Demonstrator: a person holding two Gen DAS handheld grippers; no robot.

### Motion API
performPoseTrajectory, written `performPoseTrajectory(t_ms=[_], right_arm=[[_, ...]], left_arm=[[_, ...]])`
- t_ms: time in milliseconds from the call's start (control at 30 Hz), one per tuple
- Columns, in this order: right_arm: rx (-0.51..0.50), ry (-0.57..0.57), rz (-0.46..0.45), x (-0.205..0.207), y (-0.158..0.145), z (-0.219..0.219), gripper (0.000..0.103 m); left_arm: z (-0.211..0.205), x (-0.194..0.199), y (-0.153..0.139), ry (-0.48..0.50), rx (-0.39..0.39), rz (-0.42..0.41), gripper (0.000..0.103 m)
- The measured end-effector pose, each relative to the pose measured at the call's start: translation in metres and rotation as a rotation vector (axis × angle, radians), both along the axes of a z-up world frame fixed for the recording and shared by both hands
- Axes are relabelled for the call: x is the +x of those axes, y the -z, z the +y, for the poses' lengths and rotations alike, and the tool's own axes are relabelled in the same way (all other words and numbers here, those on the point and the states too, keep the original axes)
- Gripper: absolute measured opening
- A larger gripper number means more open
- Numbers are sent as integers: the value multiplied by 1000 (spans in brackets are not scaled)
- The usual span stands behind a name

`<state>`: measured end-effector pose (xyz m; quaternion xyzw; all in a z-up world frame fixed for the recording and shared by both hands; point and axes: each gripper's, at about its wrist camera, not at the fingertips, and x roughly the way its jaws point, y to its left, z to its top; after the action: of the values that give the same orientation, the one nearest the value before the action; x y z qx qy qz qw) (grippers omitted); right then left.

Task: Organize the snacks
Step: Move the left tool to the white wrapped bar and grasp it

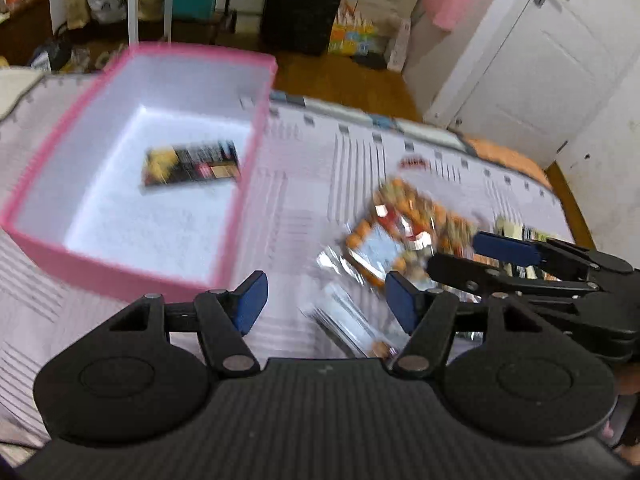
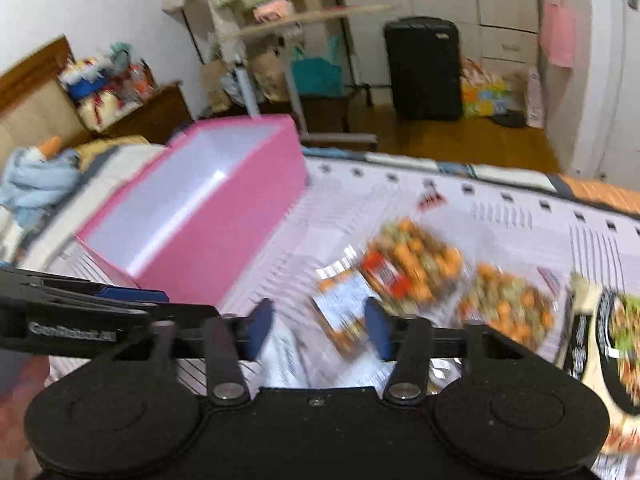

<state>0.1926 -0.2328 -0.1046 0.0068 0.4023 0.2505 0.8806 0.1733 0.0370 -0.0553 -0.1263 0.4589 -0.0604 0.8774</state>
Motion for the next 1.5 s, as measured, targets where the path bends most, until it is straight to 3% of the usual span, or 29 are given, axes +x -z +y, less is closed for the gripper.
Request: performPoseTrajectory(t_ms=[167,233,433,633,700,800,900,967,1033,1167,1267,1367,1500], right_arm=[[11,90,33,-4,44,-11,46],[12,112,24,-5,59,-14,41],[-94,96,-50,-14,73,-2,42],[-173,54,-16,-17,67,2,44],[-181,45,2,-20,67,3,41],[-178,17,8,-27,67,3,31],[-176,-3,8,-32,65,1,28],[-165,-10,20,-34,64,1,27],[-156,-17,31,-37,61,0,26],[-177,-73,90,-42,54,-1,26],[-216,-62,106,-45,55,-1,43],[-188,-39,105,-45,60,1,54],[-142,3,109,-40,76,6,54]], left_arm=[[-26,-3,45,-67,21,-19,59],[-32,-4,62,-94,31,-39,59],[-36,2,97,-117,53,42,60],[-25,9,104,-107,-43,98,62],[-23,9,107,-104,-84,120,63],[-26,7,106,-81,-78,98,62],[-27,5,109,-74,-105,72,59],[-30,5,109,-61,-88,58,52],[-32,5,107,-46,-76,61,36],[-34,6,98,22,6,78,34],[-38,6,94,119,54,82,34],[-38,8,98,122,49,104,37],[-37,9,107,88,23,121,41]])
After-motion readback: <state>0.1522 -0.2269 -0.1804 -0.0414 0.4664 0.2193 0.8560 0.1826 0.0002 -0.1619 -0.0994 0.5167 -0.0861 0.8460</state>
